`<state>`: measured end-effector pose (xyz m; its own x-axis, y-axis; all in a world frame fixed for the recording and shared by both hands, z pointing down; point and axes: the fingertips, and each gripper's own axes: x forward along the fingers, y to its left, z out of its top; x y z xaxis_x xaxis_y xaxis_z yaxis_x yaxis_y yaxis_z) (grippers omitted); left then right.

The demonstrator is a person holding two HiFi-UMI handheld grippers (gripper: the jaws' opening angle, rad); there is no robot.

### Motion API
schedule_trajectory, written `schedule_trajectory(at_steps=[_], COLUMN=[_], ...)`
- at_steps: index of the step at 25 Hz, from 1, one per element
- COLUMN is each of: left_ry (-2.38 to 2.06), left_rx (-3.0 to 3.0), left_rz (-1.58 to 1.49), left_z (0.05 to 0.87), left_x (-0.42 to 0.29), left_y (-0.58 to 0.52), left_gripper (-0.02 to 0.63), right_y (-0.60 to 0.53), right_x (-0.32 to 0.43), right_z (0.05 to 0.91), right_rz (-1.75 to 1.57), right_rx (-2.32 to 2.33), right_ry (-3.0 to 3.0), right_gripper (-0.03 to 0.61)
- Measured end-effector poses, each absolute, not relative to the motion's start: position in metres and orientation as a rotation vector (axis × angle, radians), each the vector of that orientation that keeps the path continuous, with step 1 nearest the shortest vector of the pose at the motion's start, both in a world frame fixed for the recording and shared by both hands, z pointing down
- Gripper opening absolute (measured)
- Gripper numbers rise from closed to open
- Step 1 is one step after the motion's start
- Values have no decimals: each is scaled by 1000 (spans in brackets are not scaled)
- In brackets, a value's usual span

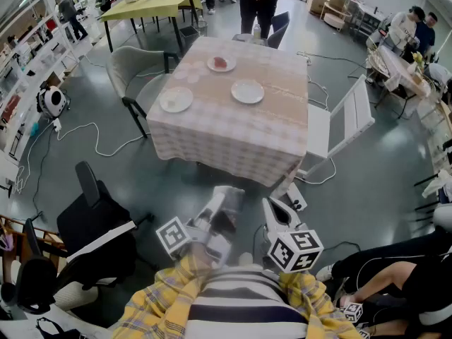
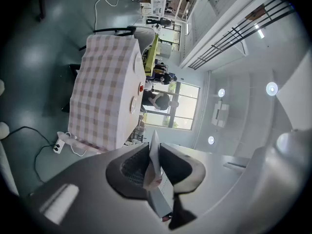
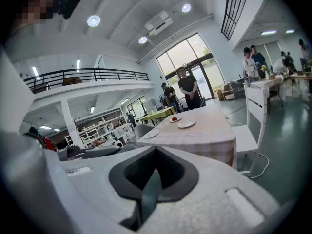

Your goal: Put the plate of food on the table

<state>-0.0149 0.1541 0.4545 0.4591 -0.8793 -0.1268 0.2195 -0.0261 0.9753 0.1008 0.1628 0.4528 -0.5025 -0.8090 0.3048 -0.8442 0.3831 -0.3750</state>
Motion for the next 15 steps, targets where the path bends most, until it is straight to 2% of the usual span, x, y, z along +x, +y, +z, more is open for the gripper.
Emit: schedule_trajectory(at_steps=[15], left_ry=[-654], left_rx=[1304], left_rz=[-977], left_z=[460], left_x=[-15], left_y=[162], left_gripper=[58], right_y=[166], right_x=[94], right_z=[454], right_rz=[794], right_rx=[1513], right_ry=[-2589], right_gripper=[-5])
